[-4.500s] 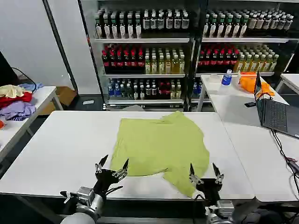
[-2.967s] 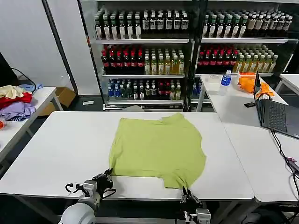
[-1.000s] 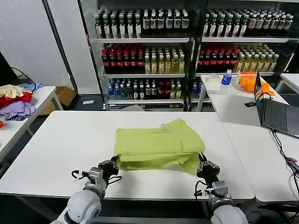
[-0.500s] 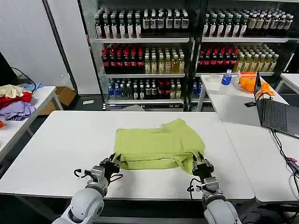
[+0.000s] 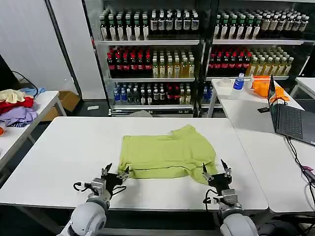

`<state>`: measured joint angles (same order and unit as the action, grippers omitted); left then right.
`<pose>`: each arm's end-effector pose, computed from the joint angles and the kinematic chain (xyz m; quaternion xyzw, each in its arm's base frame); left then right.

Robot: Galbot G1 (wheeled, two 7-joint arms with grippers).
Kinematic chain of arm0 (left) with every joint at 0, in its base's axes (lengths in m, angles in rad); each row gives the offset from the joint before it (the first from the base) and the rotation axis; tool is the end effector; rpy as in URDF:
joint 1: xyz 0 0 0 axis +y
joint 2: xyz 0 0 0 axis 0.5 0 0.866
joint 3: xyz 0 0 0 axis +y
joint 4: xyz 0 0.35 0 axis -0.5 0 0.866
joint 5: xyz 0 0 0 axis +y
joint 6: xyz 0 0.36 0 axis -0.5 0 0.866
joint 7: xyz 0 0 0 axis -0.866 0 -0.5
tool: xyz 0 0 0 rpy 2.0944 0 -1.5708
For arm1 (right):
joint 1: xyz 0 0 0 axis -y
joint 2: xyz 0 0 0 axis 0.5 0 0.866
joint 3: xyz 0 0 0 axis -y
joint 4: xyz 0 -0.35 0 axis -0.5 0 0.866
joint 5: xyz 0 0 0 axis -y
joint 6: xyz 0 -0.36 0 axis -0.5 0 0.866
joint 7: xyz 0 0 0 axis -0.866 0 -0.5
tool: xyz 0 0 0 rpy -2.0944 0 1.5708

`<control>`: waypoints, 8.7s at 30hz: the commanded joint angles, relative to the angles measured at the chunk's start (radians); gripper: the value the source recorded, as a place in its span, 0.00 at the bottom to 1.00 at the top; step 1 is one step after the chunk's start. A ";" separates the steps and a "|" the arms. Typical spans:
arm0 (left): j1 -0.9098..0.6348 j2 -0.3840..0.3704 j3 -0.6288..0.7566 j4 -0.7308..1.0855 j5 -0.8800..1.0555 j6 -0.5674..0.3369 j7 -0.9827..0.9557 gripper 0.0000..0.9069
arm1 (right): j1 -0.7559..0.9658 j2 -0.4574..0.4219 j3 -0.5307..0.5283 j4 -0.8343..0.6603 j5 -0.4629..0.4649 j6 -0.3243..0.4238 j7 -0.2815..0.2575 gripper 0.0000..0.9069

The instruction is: Fold and organize the clothes.

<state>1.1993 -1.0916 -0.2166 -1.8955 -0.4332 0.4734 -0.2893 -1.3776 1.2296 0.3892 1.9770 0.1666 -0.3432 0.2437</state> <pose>0.2827 0.0169 -0.3025 -0.0642 -0.9713 -0.0631 0.2202 0.2417 -0.0278 -0.3055 -0.0061 -0.9854 0.0906 0.1439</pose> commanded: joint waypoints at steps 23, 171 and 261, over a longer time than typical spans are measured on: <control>-0.041 -0.030 0.025 0.109 -0.014 0.012 -0.013 0.02 | 0.057 0.002 -0.041 -0.079 0.259 -0.127 0.054 0.00; -0.230 0.177 0.057 0.004 -0.285 0.070 0.012 0.02 | 0.460 -0.005 -0.179 -0.139 0.248 -0.149 0.023 0.00; 0.107 -0.122 -0.119 0.018 -0.129 -0.104 -0.041 0.02 | -0.261 0.158 0.082 0.272 -0.009 -0.011 -0.026 1.00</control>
<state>1.3076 -1.2157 -0.3035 -1.8681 -0.4623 0.3889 -0.3273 -1.6066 1.3771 0.4645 2.2222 0.1447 -0.3600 0.2123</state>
